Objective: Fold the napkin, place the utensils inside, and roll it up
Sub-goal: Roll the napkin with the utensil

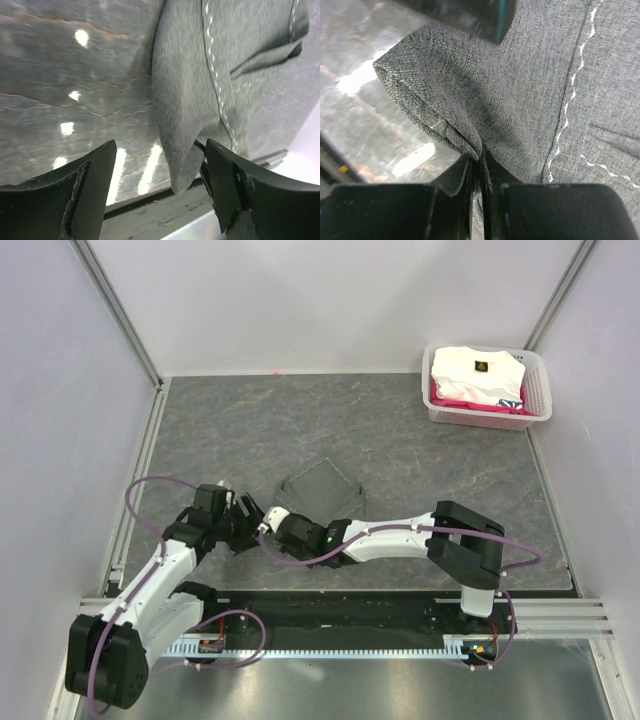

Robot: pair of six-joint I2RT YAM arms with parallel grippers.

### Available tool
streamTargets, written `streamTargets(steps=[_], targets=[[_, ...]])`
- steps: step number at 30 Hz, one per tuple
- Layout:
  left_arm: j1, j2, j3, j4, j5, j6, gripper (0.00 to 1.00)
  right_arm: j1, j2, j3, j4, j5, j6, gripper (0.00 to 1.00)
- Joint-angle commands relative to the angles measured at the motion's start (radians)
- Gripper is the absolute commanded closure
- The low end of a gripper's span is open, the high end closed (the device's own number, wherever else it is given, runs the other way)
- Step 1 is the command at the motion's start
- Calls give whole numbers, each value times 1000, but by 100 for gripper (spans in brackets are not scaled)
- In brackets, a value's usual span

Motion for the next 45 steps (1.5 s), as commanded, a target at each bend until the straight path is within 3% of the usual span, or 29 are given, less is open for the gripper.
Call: streamTargets(steps=[1, 9, 25, 35, 45], targets=[[12, -89, 16, 5, -43, 51, 19, -7, 39, 39, -163, -156, 4, 88], [48, -187, -56, -12, -32, 15, 17, -28, 53, 54, -180, -233, 30, 91], [88, -155, -7, -121, -122, 17, 13, -104, 23, 25, -174, -288, 37, 93], [87, -259, -61, 13, 112, 80, 23, -156, 126, 139, -267, -426, -6, 94], [19, -301, -78, 22, 120, 67, 31, -223, 253, 274, -394, -552, -32, 94]])
